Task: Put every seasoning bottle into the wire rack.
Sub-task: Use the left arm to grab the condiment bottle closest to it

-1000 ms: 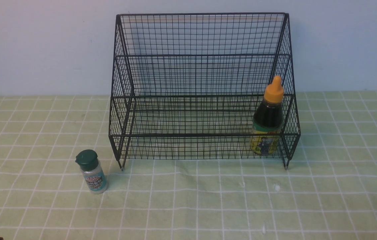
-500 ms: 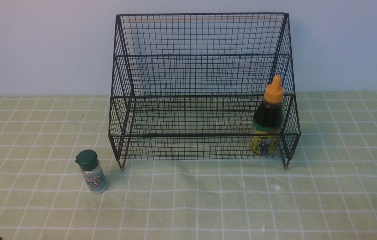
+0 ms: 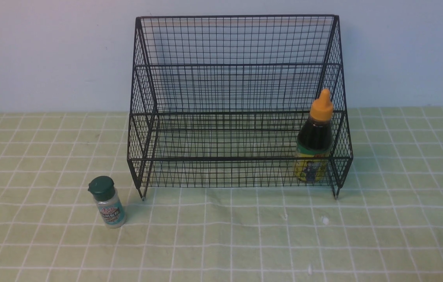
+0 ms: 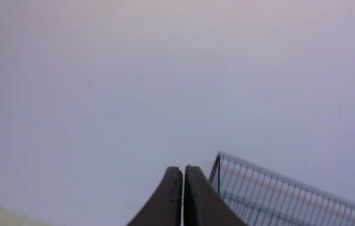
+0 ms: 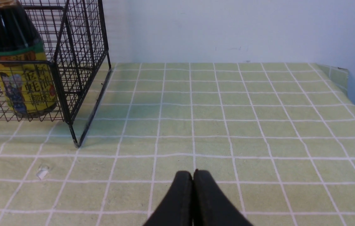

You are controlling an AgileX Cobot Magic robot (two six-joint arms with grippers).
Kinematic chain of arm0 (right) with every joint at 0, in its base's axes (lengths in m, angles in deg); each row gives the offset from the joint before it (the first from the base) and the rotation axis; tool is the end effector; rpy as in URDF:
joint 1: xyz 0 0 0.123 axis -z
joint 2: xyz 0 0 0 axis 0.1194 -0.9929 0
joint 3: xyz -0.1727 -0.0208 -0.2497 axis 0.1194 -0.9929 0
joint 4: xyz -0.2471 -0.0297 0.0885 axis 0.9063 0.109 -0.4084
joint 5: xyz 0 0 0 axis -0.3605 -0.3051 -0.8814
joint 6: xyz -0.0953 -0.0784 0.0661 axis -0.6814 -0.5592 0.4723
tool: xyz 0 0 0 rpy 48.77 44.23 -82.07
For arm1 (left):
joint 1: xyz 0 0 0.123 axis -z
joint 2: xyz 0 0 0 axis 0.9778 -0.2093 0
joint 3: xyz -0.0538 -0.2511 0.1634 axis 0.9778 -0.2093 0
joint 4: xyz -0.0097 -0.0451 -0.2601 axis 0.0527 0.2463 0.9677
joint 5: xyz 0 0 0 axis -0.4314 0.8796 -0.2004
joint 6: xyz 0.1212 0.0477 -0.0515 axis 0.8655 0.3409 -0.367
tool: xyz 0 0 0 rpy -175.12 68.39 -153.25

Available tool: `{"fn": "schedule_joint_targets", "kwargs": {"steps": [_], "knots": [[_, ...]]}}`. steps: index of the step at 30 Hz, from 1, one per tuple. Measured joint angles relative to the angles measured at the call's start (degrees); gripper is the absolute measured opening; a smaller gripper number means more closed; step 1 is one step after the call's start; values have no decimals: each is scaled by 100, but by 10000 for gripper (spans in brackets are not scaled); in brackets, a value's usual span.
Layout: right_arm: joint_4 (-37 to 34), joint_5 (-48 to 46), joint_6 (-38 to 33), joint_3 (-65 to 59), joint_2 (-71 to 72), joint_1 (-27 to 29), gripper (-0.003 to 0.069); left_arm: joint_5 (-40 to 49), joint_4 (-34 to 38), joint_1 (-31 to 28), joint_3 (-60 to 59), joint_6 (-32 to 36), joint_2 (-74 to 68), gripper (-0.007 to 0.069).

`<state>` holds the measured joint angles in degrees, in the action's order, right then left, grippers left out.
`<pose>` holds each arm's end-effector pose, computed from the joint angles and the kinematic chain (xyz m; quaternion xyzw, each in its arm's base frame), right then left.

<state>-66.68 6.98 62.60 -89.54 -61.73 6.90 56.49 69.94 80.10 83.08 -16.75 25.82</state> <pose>0.0917 -0.0078 0.1576 0.0322 0.8060 -0.0108 0.5909 0.0866 0.0113 0.2553 -0.1386 0.5282 -0.1509 0.8240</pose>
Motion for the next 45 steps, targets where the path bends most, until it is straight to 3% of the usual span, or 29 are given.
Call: {"fn": "schedule_joint_targets", "kwargs": {"steps": [5,14,21,29,38,44,45], "knots": [[0,0,0,0,0,0,-14,261,48,0,861,171,-111,-6],[0,0,0,0,0,0,-14,5461,-50,0,3675,371,-3300,-6],[0,0,0,0,0,0,-14,7230,-534,0,5074,1189,-6073,-6],[0,0,0,0,0,0,-14,7868,-674,62,6381,1648,-8073,-6],[0,0,0,0,0,0,-14,7242,-793,538,6606,2266,-8471,8],[0,0,0,0,0,0,-14,6684,-797,599,6615,2539,-8677,153],[0,0,0,0,0,0,-14,6645,-824,599,6617,2559,-8765,230]]}}
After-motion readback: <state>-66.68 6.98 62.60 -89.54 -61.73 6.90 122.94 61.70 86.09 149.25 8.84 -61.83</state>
